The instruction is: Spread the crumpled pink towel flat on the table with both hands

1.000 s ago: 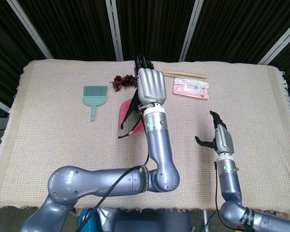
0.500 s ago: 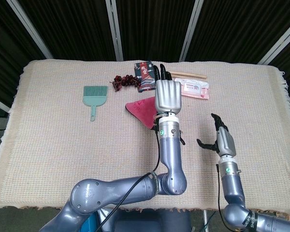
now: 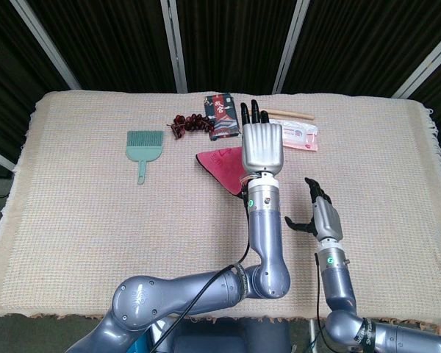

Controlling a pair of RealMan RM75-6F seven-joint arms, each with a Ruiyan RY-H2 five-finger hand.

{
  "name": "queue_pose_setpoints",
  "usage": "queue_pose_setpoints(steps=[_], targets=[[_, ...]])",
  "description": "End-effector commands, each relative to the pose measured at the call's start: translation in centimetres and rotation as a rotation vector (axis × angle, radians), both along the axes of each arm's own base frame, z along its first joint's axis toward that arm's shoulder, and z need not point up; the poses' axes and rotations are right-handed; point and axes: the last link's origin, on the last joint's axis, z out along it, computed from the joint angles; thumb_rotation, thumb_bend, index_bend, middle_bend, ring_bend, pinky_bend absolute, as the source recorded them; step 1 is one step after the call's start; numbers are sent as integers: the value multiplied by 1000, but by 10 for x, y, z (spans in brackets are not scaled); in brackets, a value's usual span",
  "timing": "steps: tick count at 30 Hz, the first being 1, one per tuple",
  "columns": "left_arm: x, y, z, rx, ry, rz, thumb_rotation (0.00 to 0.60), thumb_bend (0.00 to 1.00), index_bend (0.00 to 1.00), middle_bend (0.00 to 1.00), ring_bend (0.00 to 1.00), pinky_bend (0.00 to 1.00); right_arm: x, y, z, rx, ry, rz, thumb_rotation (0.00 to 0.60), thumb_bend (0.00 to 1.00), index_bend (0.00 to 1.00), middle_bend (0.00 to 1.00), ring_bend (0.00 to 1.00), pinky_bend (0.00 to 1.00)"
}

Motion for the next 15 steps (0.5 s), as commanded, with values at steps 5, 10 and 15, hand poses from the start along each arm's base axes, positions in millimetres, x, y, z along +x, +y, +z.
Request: queue_pose_setpoints(steps=[5,10,15], targets=[[5,-2,-4,4,-15,-26,600,771,879,220,0,0,10,1,-9,13,-2,11,600,257,59,0,0,0],[7,-1,-3,5,-42,-29,600,771,879,221,0,0,16,-5,-19,37,-5,6,600,258,144,0,0,0],[9,-3,-5,-6,-62,-41,600,771,879,222,0,0,22,-13,-29,56,-4,-10,600,256,209,0,0,0]])
